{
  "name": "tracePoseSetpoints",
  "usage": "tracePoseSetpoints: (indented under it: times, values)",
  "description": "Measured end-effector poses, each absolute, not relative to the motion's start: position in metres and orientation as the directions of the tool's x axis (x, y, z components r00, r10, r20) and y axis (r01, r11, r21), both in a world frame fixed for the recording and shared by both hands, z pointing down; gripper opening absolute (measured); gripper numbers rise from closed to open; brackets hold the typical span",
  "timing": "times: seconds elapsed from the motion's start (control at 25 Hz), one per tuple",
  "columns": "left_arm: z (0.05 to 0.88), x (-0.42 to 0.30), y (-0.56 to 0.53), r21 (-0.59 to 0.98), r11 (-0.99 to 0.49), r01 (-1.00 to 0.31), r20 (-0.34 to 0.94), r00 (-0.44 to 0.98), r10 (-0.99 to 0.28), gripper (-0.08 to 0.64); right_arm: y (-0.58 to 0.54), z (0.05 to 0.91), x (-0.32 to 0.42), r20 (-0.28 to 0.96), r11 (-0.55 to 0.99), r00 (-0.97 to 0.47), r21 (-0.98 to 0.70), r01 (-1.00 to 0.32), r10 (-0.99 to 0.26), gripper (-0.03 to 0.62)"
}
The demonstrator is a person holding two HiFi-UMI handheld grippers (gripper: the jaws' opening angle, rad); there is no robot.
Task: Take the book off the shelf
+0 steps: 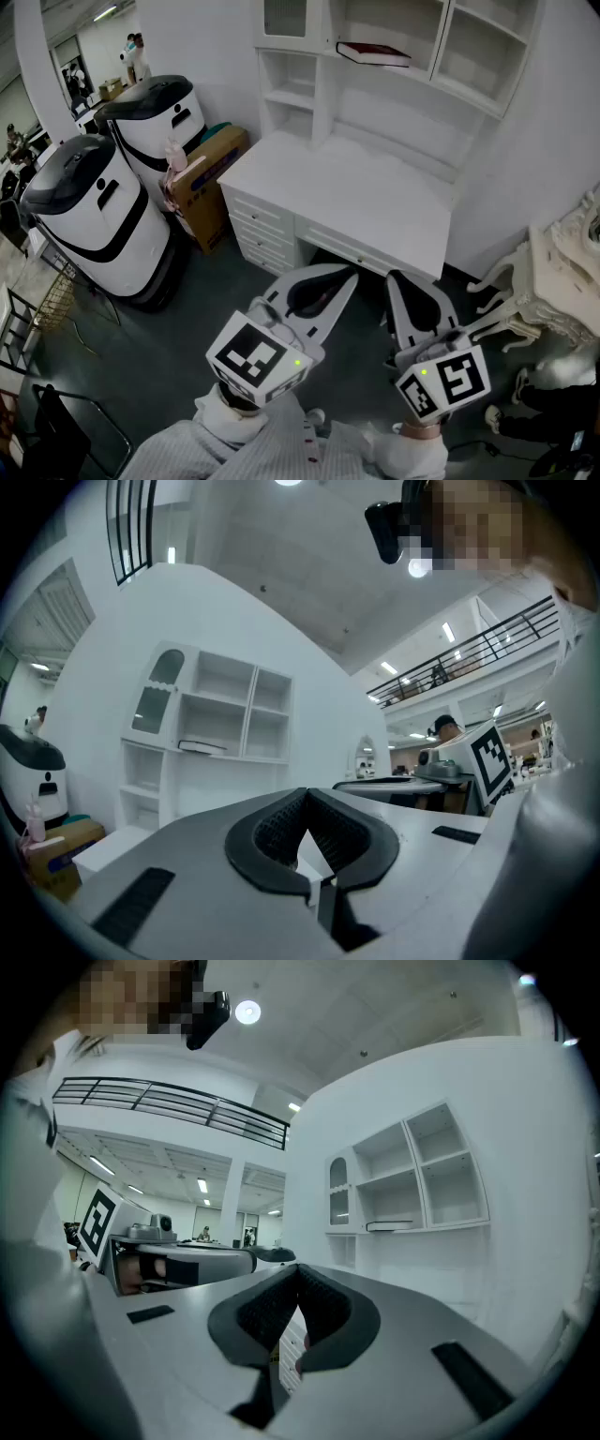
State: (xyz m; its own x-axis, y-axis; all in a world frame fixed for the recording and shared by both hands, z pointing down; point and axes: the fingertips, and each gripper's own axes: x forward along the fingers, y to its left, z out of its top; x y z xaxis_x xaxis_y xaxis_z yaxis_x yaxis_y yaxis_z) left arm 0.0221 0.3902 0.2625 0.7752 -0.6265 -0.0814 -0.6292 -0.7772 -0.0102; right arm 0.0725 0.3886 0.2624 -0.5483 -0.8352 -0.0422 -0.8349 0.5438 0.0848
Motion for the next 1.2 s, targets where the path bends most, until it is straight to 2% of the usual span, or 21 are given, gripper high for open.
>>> tracePoseSetpoints:
  times: [0.76, 1.2]
  values:
    - [0.273, 0.066, 0.417, -0.025, -0.753, -0.657, -0.057, 0.753, -0.655, 0.012, 0.426, 0.277, 0.117, -0.022, 0.569, -0.572, 0.071, -0.819, -0.82, 0.014]
    - [0.28, 0.065, 0.408, -0.047, -0.748, -0.662, -0.041, 0.75, -0.661, 0.012, 0.416, 0.282, 0.111, -0.017, 0.598, -0.601, 0.073, -0.798, -0.799, 0.014]
